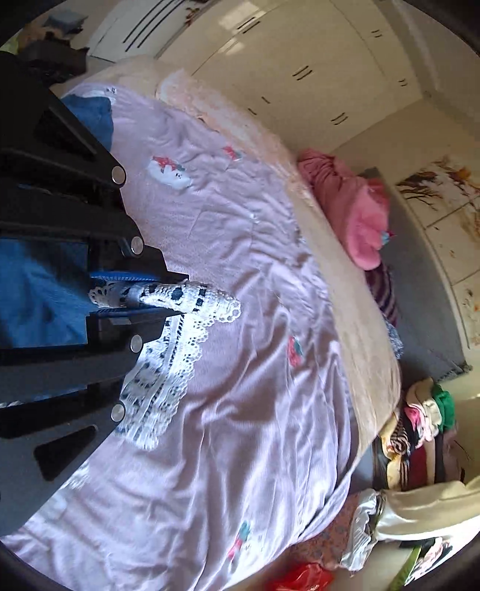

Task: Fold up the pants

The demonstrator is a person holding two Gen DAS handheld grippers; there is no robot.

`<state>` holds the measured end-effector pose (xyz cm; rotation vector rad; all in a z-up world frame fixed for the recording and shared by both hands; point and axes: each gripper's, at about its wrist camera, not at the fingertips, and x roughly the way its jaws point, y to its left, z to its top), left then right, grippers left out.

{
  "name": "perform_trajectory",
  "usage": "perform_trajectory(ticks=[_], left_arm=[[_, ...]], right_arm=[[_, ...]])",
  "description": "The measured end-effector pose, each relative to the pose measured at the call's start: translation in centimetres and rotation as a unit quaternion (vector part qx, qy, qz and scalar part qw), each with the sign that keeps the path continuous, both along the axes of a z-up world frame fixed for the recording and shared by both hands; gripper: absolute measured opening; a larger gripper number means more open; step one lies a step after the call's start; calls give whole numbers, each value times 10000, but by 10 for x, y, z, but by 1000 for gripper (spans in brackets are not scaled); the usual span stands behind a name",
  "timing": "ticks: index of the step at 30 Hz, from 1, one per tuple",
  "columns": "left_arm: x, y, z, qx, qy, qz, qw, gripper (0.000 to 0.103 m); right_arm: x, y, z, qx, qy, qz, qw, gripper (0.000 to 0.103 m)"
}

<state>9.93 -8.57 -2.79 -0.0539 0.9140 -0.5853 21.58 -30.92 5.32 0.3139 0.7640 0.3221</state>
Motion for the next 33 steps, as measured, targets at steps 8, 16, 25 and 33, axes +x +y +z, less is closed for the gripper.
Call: perform_trajectory(ticks=[8, 16, 25, 33], left_arm=[[-14, -3, 17, 56, -265, -179, 9995, 1], [-22, -2, 19, 306, -536, -249, 9978, 1], [-43, -4, 11, 480, -568, -394, 9965, 2], [-60, -18, 3, 824, -665, -651, 9922, 3]], right_arm=[[-69, -50, -2, 535, -35, -432, 9976, 10], [-140, -73, -30, 758, 379, -707, 9939, 10], [-182, -74, -70, 683, 943, -724, 9906, 10], [-198, -82, -86, 627, 1063, -817, 9890, 10]])
